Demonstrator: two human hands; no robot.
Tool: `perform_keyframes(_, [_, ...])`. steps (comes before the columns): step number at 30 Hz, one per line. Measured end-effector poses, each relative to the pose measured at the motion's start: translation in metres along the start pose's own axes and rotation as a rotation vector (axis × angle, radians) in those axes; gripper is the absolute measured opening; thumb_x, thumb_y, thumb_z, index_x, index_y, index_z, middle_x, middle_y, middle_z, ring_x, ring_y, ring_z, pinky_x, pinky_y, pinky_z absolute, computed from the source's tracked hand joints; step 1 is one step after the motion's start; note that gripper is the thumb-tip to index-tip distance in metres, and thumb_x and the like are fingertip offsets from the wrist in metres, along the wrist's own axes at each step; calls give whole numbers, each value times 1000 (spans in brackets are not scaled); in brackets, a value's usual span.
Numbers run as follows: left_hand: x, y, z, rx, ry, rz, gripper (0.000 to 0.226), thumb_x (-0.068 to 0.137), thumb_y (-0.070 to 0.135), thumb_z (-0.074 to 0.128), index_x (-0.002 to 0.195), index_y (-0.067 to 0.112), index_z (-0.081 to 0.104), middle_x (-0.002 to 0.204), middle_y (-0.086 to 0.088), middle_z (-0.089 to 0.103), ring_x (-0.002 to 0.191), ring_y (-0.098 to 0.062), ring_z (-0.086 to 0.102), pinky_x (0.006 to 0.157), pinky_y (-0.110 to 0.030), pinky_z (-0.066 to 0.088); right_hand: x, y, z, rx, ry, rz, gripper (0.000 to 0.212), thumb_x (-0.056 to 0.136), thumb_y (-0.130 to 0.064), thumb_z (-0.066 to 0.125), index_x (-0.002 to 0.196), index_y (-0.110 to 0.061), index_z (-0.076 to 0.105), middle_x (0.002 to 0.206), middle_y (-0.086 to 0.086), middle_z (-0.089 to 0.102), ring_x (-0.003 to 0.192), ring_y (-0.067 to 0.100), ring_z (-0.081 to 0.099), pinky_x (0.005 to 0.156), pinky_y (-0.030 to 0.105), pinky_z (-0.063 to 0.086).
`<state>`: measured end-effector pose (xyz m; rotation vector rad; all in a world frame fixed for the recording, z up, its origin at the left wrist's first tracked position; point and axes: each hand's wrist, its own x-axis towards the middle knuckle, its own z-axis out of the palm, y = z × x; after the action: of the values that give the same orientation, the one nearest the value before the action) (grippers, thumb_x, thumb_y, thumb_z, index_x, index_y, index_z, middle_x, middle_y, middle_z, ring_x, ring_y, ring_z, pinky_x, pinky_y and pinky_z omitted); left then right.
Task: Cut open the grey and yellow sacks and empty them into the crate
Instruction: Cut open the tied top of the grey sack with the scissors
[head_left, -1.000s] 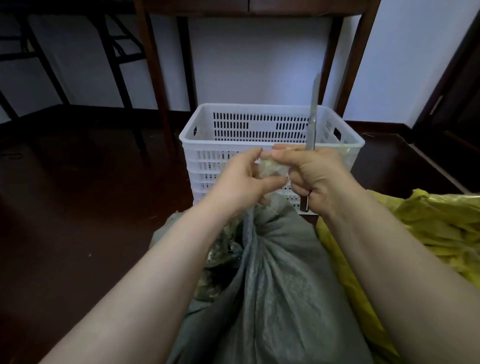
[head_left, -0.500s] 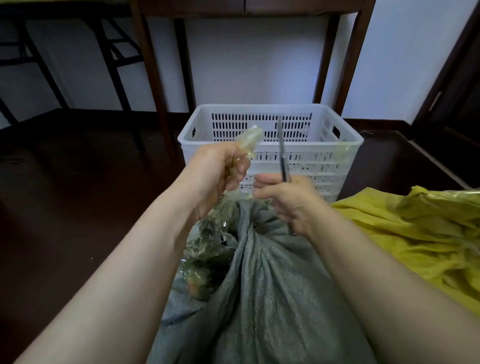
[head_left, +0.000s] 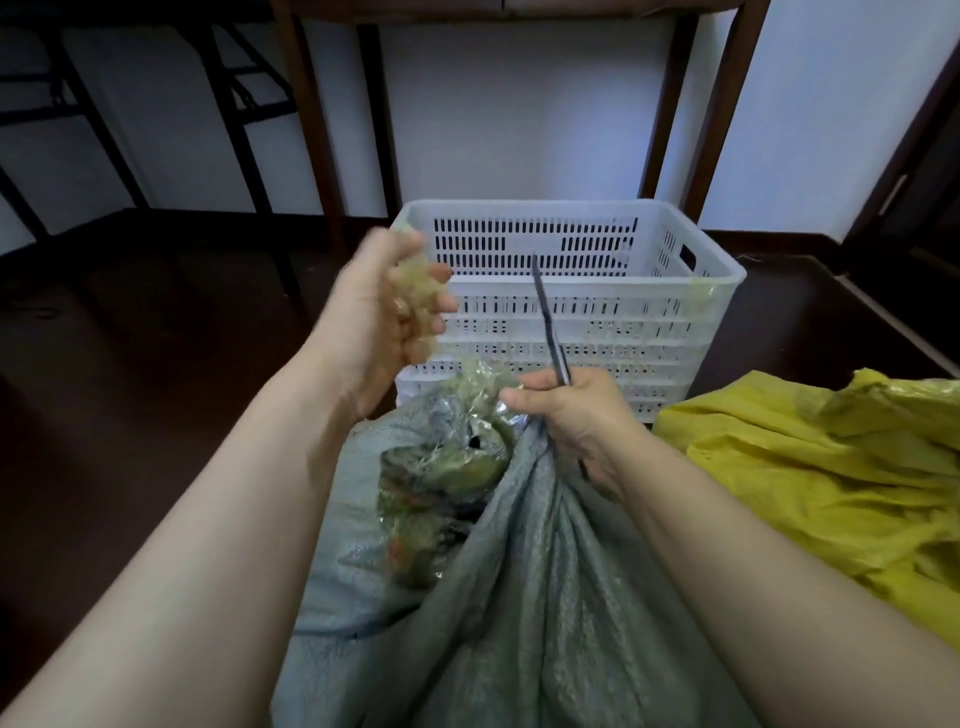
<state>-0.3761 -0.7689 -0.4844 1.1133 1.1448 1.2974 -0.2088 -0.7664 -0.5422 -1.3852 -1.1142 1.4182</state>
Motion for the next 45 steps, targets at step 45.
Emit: perform_keyframes(45, [1,-35,14,841,57,57,23,69,30,82,71,11,69,54,4,61,52,-14,52,64,-38,54,40,13,-49,276,439,48,22,72,-7,79,73,-11,58,63,3,61,44,9,52,39,17,41])
